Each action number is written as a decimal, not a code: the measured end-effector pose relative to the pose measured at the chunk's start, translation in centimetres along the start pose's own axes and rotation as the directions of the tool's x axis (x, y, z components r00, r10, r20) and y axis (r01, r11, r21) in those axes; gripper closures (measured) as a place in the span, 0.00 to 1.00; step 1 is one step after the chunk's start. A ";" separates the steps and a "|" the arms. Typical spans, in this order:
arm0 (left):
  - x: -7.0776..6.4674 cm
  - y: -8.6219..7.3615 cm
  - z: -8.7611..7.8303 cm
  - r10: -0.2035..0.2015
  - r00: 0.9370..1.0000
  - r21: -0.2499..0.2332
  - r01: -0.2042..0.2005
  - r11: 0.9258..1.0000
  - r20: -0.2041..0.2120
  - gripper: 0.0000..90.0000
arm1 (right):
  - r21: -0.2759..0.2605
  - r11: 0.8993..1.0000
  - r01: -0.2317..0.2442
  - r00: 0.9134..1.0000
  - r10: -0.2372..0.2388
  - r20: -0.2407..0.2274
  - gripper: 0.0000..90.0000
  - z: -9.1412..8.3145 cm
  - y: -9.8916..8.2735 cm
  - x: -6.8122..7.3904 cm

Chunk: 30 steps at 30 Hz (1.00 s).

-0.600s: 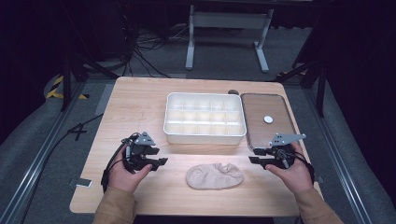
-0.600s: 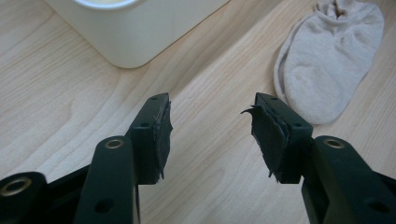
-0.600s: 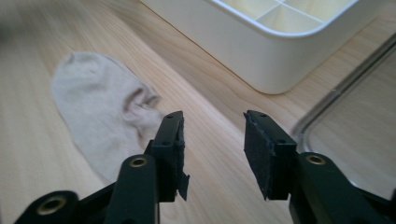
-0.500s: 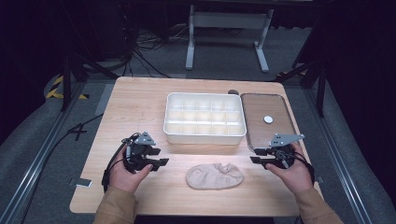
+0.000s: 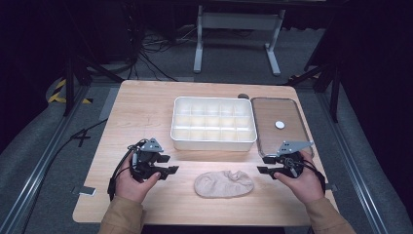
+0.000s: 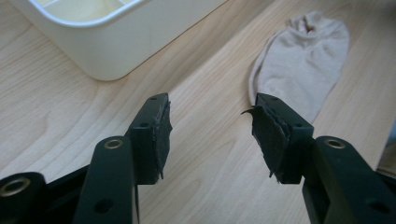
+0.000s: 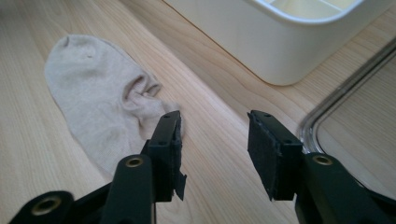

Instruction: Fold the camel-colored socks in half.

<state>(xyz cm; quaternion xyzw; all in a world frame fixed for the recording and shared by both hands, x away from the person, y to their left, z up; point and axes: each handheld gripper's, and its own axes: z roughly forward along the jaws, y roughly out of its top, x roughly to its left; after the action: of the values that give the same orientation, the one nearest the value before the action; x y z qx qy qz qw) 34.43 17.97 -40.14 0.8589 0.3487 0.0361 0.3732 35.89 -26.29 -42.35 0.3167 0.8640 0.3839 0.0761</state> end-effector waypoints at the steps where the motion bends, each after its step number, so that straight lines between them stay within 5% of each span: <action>1: 0.0 0.0 0.0 0.000 1.000 0.000 0.000 1.000 0.000 0.52 | -0.006 1.000 -0.005 1.000 0.005 -0.006 0.59 0.0 0.0 0.1; 4: -0.2 0.2 -0.1 -0.004 0.999 -0.029 0.005 1.000 0.050 0.54 | -0.015 1.000 -0.005 1.000 0.005 -0.020 0.59 0.2 0.2 0.3; 10: -1.1 0.6 0.1 0.033 0.998 -0.031 -0.031 0.999 0.048 0.59 | -0.066 0.995 0.071 0.996 -0.074 -0.057 0.63 0.9 0.3 1.6; 14: -1.4 0.7 0.4 0.046 0.998 -0.026 -0.045 0.999 0.045 0.60 | -0.081 0.995 0.058 0.993 -0.066 -0.096 0.67 1.2 0.5 2.3; 25: -2.5 0.9 0.4 0.063 0.997 -0.054 -0.061 0.997 0.039 0.60 | -0.015 0.996 0.089 0.988 -0.090 -0.127 0.96 2.0 1.2 4.4; 30: -2.7 0.9 0.6 0.063 0.998 -0.052 -0.062 0.997 0.028 0.61 | -0.014 0.994 0.106 0.984 -0.107 -0.140 0.99 2.7 1.4 5.2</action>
<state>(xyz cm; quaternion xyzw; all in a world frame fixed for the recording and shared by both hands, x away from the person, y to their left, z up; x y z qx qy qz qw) 33.10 15.55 -39.44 0.8601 0.3151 0.0440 0.3988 33.49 -20.80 -42.62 0.2421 0.8817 0.4033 0.0365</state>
